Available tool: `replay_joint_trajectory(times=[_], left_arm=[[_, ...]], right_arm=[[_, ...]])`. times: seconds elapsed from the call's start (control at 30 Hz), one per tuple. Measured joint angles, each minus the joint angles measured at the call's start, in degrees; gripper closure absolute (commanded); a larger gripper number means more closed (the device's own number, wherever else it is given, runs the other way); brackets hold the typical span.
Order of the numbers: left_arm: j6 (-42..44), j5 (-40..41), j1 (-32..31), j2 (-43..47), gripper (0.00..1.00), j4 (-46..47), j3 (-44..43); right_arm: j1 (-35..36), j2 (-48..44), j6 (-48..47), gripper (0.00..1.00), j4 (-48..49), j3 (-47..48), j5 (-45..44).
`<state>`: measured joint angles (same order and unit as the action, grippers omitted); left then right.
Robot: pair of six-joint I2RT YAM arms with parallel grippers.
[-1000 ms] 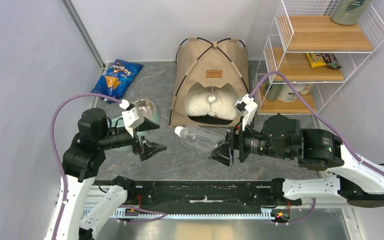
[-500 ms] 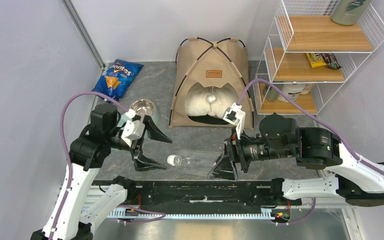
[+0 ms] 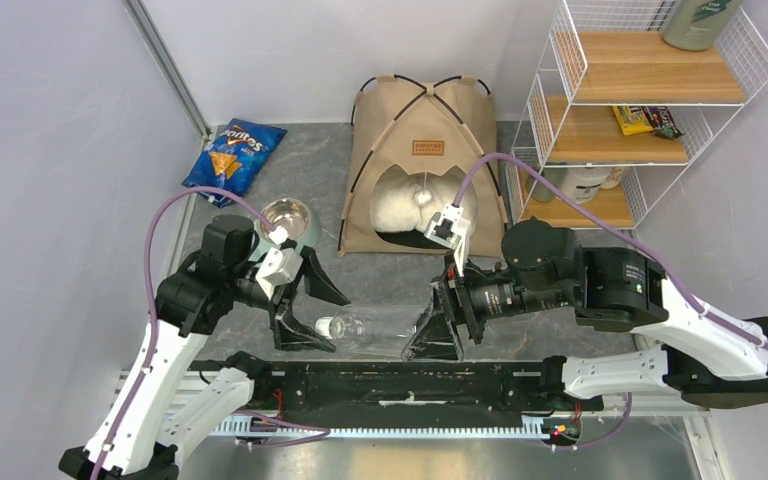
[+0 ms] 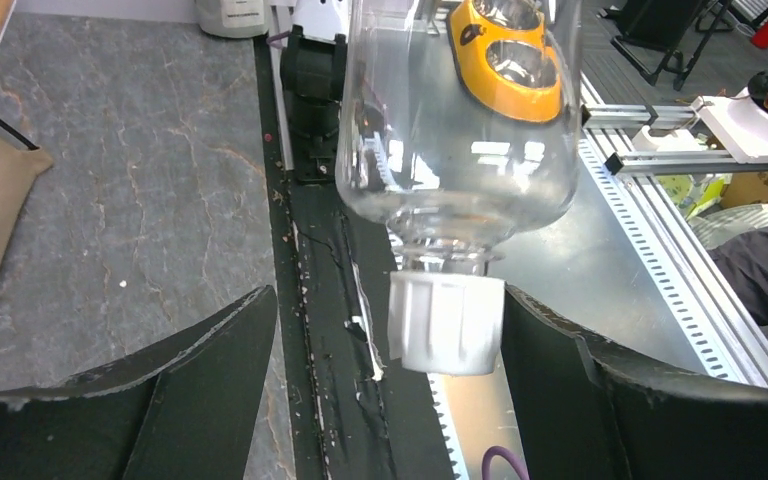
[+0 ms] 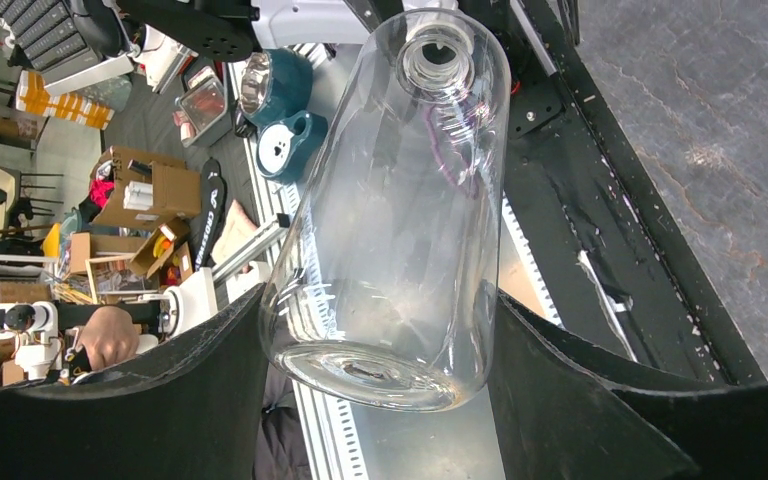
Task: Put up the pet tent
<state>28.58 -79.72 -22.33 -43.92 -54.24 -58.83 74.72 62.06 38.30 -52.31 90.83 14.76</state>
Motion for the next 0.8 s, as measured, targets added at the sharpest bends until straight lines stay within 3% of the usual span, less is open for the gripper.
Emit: replay_joint_trajectory(times=[0.1, 0.37, 0.43, 0.53, 0.63, 0.7, 0.8], left_arm=[[0.0, 0.07, -0.04, 0.35, 0.21, -0.13, 1.16], [0.0, 0.2, -0.04, -0.15, 0.14, -0.11, 1.22], [0.0, 0.39, -0.04, 0.24, 0.23, -0.11, 1.22], [-0.37, 0.55, -0.04, 0.52, 0.62, -0.15, 1.22], [-0.09, -0.07, -0.31, 1.05, 0.95, -0.35, 1.25], [-0.07, -0.2, -0.44, 1.11, 0.98, -0.35, 1.25], [-0.07, -0.02, -0.42, 0.79, 0.98, -0.52, 1.25]], right_arm=[[0.0, 0.17, -0.46, 0.53, 0.31, 0.79, 0.22], [-0.22, 2.32, -0.9, 0.53, 0.74, 1.14, 0.61], [-0.28, 2.69, -0.96, 0.53, 0.7, 1.14, 0.59], [-0.33, 2.78, -1.14, 0.53, 0.61, 1.14, 0.42], [-0.9, 2.8, -1.44, 0.53, 0.22, 1.14, -0.28], [-1.01, 2.75, -1.51, 0.51, 0.35, 1.18, -0.13], [-1.07, 2.97, -1.7, 0.37, 0.26, 1.33, -0.22]])
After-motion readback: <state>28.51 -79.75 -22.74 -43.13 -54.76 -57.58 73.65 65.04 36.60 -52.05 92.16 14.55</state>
